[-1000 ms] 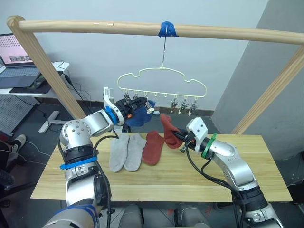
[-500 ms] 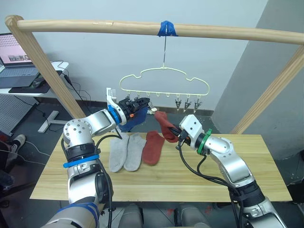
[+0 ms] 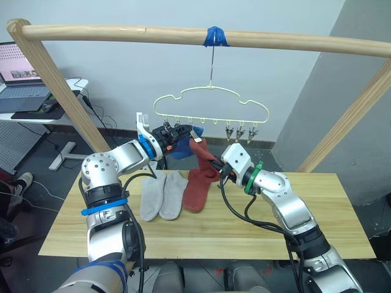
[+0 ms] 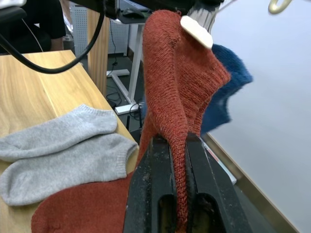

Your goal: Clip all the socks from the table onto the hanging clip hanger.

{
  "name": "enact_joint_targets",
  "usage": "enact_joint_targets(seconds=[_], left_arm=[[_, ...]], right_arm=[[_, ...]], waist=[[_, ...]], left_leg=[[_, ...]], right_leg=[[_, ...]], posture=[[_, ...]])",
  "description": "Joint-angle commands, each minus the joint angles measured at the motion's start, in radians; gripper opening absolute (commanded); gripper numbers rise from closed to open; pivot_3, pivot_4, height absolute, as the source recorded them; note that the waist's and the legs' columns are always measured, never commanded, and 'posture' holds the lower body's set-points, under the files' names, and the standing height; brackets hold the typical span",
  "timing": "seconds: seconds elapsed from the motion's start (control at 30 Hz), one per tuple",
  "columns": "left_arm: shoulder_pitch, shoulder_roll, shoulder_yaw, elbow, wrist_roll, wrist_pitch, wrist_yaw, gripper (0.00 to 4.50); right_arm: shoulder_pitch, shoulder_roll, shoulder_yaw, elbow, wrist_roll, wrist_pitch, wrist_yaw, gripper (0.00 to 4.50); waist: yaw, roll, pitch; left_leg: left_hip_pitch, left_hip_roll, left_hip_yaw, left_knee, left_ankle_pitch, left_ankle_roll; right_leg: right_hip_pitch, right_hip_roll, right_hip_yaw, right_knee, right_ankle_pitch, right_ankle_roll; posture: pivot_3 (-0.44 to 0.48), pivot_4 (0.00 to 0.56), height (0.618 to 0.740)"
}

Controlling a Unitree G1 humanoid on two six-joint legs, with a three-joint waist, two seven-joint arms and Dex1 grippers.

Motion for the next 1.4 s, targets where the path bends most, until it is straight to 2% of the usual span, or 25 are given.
enact_joint_targets(seconds=[0.03, 0.1, 0.33, 0.57, 0.6, 0.7, 0.97, 1.07, 1.17, 1.23, 1.3, 1.4], left_arm=[[0.02, 0.032, -0.059, -0.079, 0.019, -0.04, -0.077, 0.0], [0.031, 0.042, -0.079, -0.099, 0.025, -0.055, -0.104, 0.0], [0.038, 0.056, -0.07, -0.103, -0.001, -0.043, -0.126, 2.22], [0.063, 0.132, -0.083, -0.144, 0.021, -0.035, -0.134, 4.41], [0.072, 0.141, -0.093, -0.156, 0.022, -0.034, -0.143, 4.48], [0.109, 0.159, -0.122, -0.223, 0.03, -0.043, -0.158, 4.5], [0.181, 0.196, -0.176, -0.337, 0.025, -0.045, -0.199, 4.5], [0.22, 0.232, -0.215, -0.397, 0.049, -0.072, -0.238, 4.5], [0.266, 0.286, -0.303, -0.478, 0.187, -0.192, -0.242, 4.5], [0.323, 0.32, -0.389, -0.547, 0.396, -0.348, -0.147, 4.5], [0.359, 0.306, -0.409, -0.558, 0.479, -0.472, -0.137, 4.5], [0.414, 0.328, -0.429, -0.572, 0.495, -0.634, -0.307, 4.5]], right_arm=[[-0.027, 0.014, -0.006, -0.013, 0.005, -0.017, -0.011, 0.05], [-0.025, 0.014, -0.008, -0.012, 0.007, -0.017, -0.011, 0.05], [-0.028, 0.023, -0.019, -0.004, 0.018, -0.01, -0.017, 0.0], [-0.021, 0.071, -0.044, 0.029, 0.063, 0.023, -0.028, 0.0], [-0.017, 0.088, -0.058, 0.034, 0.085, 0.038, -0.031, 0.0], [-0.015, 0.118, -0.089, 0.071, 0.124, 0.062, -0.038, 0.82], [0.001, 0.111, -0.129, 0.086, 0.155, 0.088, -0.053, 3.68], [0.028, 0.088, -0.144, 0.053, 0.167, 0.11, -0.053, 4.49], [0.053, 0.051, -0.177, -0.009, 0.185, 0.14, -0.064, 4.49], [0.056, 0.052, -0.222, -0.067, 0.223, 0.181, -0.088, 4.49], [0.052, 0.055, -0.239, -0.096, 0.232, 0.203, -0.108, 4.49], [0.044, 0.079, -0.274, -0.137, 0.244, 0.224, -0.163, 4.49]], waist=[[-0.001, 0.0, 0.0], [0.0, 0.0, 0.0], [0.002, 0.0, 0.0], [0.001, 0.0, 0.0], [0.002, 0.0, 0.0], [0.004, 0.0, 0.0], [0.011, -0.001, 0.001], [0.012, -0.001, 0.001], [0.017, 0.0, 0.002], [0.017, 0.0, 0.003], [0.018, 0.001, 0.004], [0.024, 0.0, 0.004]], left_leg=[[0.0, 0.0, 0.0, 0.0, 0.0, 0.0], [0.0, 0.0, 0.0, -0.001, 0.0, 0.0], [-0.007, 0.0, 0.0, 0.0, 0.0, 0.0], [-0.007, 0.0, 0.0, -0.001, 0.0, 0.0], [-0.007, 0.0, 0.0, -0.001, 0.0, 0.0], [-0.007, 0.0, 0.0, 0.0, 0.0, 0.0], [-0.008, 0.0, 0.0, 0.0, 0.0, 0.0], [-0.008, 0.0, 0.0, -0.001, 0.0, 0.0], [-0.008, 0.0, 0.0, -0.001, 0.0, 0.0], [-0.008, 0.0, 0.0, -0.001, 0.0, 0.0], [-0.008, 0.0, 0.001, -0.001, 0.0, 0.0], [-0.008, 0.0, 0.001, -0.001, 0.0, 0.0]], right_leg=[[0.0, 0.0, 0.0, 0.0, 0.0, 0.0], [-0.001, 0.0, 0.0, 0.0, 0.0, 0.0], [-0.006, 0.0, 0.0, 0.0, 0.001, -0.001], [-0.008, 0.0, 0.0, 0.0, 0.001, -0.001], [-0.008, 0.0, 0.0, 0.0, 0.001, -0.002], [-0.007, 0.0, 0.0, 0.0, 0.002, -0.003], [-0.008, -0.001, -0.001, 0.0, 0.002, -0.003], [-0.008, -0.001, -0.001, 0.0, 0.002, -0.003], [-0.009, -0.001, 0.0, 0.0, 0.002, -0.003], [-0.009, -0.001, 0.0, 0.0, 0.002, -0.003], [-0.009, -0.001, 0.001, 0.0, 0.002, -0.003], [-0.009, -0.001, 0.0, 0.0, 0.002, -0.003]], posture=[[-0.008, 0.122, 0.74], [-0.006, 0.124, 0.74], [-0.005, 0.123, 0.74], [0.004, 0.124, 0.74], [0.007, 0.124, 0.74], [0.015, 0.124, 0.74], [0.028, 0.126, 0.74], [0.03, 0.125, 0.74], [0.033, 0.124, 0.74], [0.036, 0.124, 0.74], [0.038, 0.123, 0.74], [0.042, 0.122, 0.74]])
